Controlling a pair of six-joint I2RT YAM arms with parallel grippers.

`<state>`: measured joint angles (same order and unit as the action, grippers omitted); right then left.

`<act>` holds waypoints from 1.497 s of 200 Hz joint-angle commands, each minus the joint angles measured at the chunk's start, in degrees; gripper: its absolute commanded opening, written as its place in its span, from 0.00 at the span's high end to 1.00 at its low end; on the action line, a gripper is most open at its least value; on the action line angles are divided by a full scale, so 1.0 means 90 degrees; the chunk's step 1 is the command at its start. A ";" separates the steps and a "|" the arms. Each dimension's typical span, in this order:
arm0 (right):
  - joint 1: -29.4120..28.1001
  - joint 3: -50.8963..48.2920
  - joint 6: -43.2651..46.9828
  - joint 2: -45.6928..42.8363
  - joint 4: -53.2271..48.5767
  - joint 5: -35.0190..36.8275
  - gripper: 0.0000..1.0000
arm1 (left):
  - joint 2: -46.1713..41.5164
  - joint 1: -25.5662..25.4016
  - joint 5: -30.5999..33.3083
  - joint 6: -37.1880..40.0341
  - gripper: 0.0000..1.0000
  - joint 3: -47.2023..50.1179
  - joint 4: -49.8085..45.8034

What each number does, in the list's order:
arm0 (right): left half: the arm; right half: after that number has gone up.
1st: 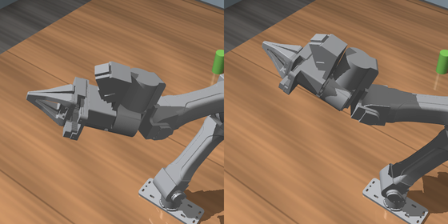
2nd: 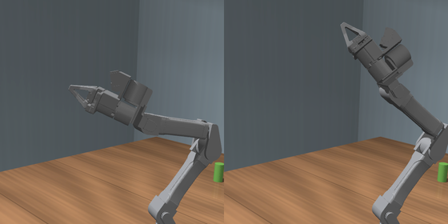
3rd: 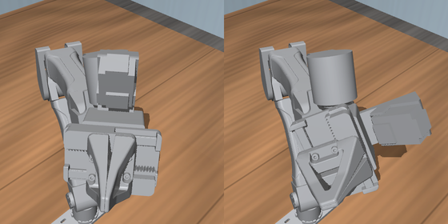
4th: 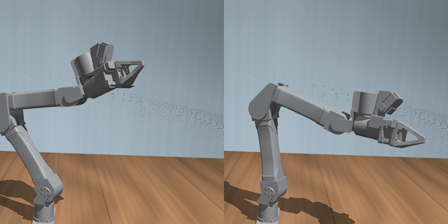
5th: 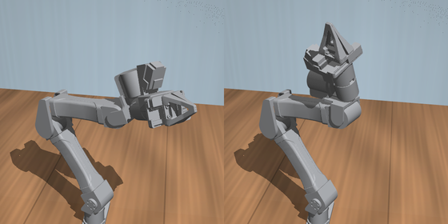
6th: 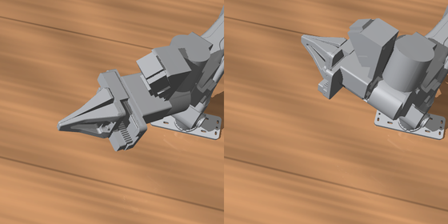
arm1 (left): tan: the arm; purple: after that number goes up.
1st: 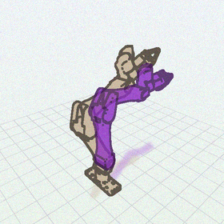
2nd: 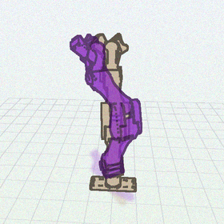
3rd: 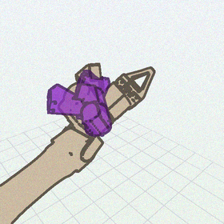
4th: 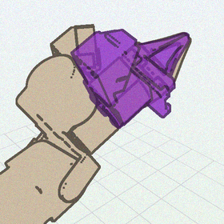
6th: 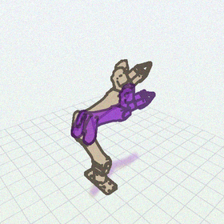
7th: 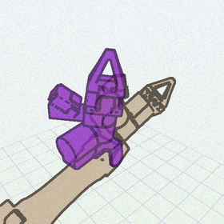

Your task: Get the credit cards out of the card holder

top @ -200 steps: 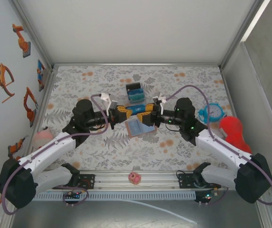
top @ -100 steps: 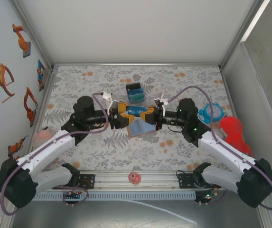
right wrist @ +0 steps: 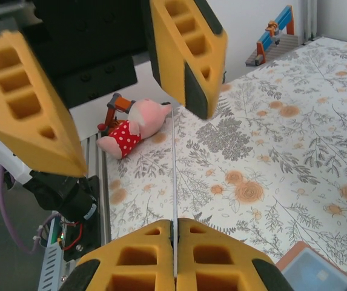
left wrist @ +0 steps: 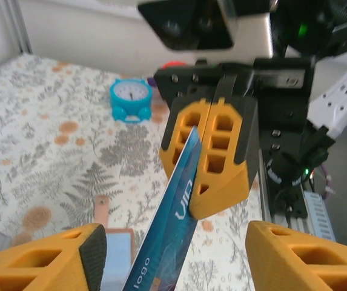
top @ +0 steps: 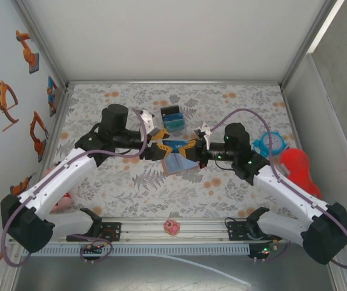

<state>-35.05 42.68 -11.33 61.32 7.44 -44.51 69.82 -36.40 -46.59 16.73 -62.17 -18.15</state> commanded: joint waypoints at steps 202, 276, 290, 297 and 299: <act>0.0086 0.0497 -0.0453 -0.0392 -0.1825 0.4970 0.48 | 0.3793 0.1352 -0.0025 0.1491 1.00 -0.2163 0.0425; 0.0086 0.0561 -0.0632 -0.0372 -0.1895 0.5136 0.40 | 0.5669 0.1458 0.0085 0.2158 1.00 -0.3916 -0.0176; 0.0086 0.0570 -0.0644 -0.0368 -0.1912 0.5184 0.39 | 0.5890 0.1452 0.0146 0.2254 1.00 -0.4168 -0.0372; 0.0085 0.0562 -0.0643 -0.0361 -0.1915 0.5195 0.40 | 0.5976 0.1462 0.0191 0.2277 1.00 -0.4257 -0.0422; 0.0085 0.0566 -0.0640 -0.0364 -0.1919 0.5198 0.40 | 0.6003 0.1458 0.0200 0.2280 1.00 -0.4277 -0.0431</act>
<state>-34.52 45.63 -16.10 58.37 -9.67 0.27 121.64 -23.57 -44.84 33.93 -96.95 -18.39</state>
